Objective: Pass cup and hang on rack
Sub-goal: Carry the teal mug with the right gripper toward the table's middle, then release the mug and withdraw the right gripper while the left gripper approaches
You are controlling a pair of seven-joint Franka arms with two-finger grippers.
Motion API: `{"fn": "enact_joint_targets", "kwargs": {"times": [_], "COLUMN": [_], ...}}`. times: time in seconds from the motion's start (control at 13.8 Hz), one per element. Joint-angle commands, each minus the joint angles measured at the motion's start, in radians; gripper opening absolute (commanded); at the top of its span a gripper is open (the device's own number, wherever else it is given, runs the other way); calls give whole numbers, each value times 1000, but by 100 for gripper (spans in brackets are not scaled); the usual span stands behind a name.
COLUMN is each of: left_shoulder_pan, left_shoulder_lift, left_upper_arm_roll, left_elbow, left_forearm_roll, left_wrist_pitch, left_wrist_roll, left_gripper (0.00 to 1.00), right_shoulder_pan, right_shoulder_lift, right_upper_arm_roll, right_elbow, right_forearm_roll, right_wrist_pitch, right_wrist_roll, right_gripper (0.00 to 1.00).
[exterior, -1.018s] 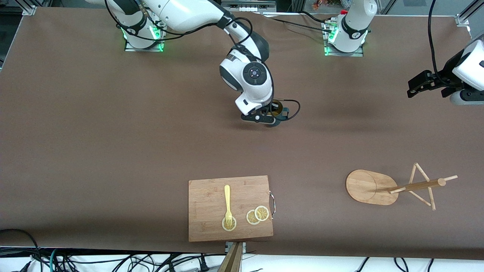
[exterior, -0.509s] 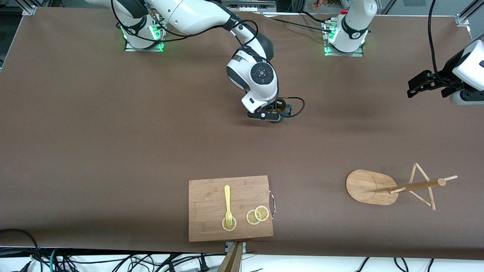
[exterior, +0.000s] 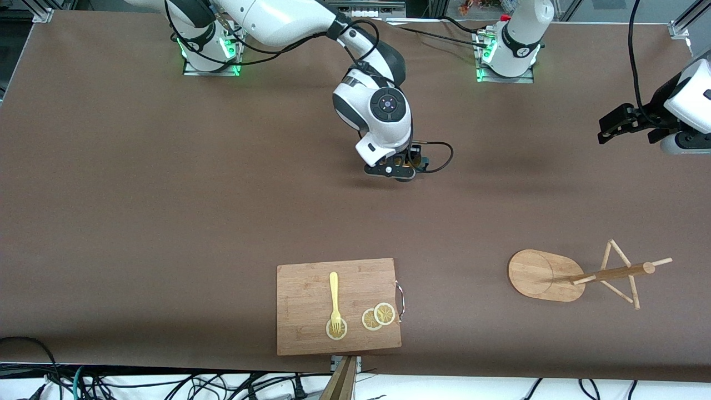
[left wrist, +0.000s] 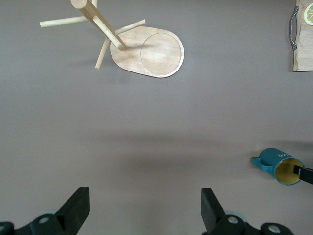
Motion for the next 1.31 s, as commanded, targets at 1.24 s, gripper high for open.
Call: {"fn": "enact_joint_targets", "kwargs": {"times": [1.24], "left_shoulder_pan": [-36], "left_shoulder_lift": [-47], "left_upper_arm_roll": [-6], "left_elbow": [-147], "left_forearm_roll": [31], "left_wrist_pitch": [80], "left_wrist_roll": [22], "left_gripper": [100], "right_shoulder_pan": [-646], "right_shoulder_lift": [-433], "right_upper_arm_roll": [-69], "right_elbow": [39], "right_forearm_roll": [-114], "right_wrist_pitch": [-682], "right_wrist_roll": [-1039], "right_gripper": [100]}}
